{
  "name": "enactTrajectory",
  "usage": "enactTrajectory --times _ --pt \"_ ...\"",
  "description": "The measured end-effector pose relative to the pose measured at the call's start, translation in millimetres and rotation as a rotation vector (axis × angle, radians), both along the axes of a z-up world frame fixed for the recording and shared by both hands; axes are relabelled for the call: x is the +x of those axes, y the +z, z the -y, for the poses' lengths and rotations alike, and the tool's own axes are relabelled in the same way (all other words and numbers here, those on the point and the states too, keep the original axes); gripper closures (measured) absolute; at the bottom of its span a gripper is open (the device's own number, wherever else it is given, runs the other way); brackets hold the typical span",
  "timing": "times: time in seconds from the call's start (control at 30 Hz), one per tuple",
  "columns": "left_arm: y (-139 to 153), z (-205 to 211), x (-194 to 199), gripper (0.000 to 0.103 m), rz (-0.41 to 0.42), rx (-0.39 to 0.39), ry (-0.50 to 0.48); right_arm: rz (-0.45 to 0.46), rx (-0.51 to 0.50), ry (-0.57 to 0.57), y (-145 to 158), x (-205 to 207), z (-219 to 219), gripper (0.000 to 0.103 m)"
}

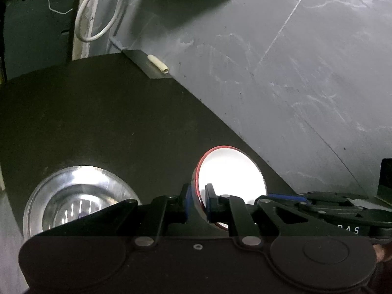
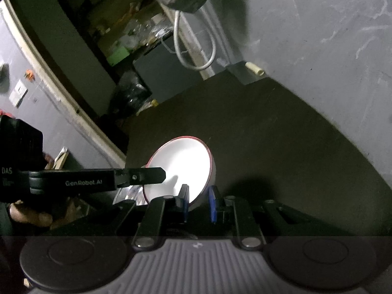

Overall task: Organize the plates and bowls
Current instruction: 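Carry the second white bowl with both grippers over the basin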

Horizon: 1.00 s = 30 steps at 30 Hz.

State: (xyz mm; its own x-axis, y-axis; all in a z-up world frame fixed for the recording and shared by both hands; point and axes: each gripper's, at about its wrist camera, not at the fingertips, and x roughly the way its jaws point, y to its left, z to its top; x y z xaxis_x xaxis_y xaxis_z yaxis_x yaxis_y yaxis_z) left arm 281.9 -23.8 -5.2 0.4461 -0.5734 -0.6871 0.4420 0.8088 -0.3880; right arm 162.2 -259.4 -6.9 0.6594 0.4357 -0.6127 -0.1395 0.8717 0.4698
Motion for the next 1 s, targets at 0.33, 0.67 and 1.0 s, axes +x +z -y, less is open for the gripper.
enactTrajectory --times 0.33,0.67,1.0 --pt "-7 -20 -32 0.09 -0.051 0.005 -0.005 -0.039 -0.019 0.072 1 -32 -17 0.084" --pt "-16 -27 -47 0.09 -0.109 0.044 -0.064 -0.093 -0.036 0.141 -7 -47 -28 0.083" --pt "-28 -30 -57 0.089 -0.157 0.044 -0.065 -0.143 -0.041 0.163 -17 -54 -29 0.083"
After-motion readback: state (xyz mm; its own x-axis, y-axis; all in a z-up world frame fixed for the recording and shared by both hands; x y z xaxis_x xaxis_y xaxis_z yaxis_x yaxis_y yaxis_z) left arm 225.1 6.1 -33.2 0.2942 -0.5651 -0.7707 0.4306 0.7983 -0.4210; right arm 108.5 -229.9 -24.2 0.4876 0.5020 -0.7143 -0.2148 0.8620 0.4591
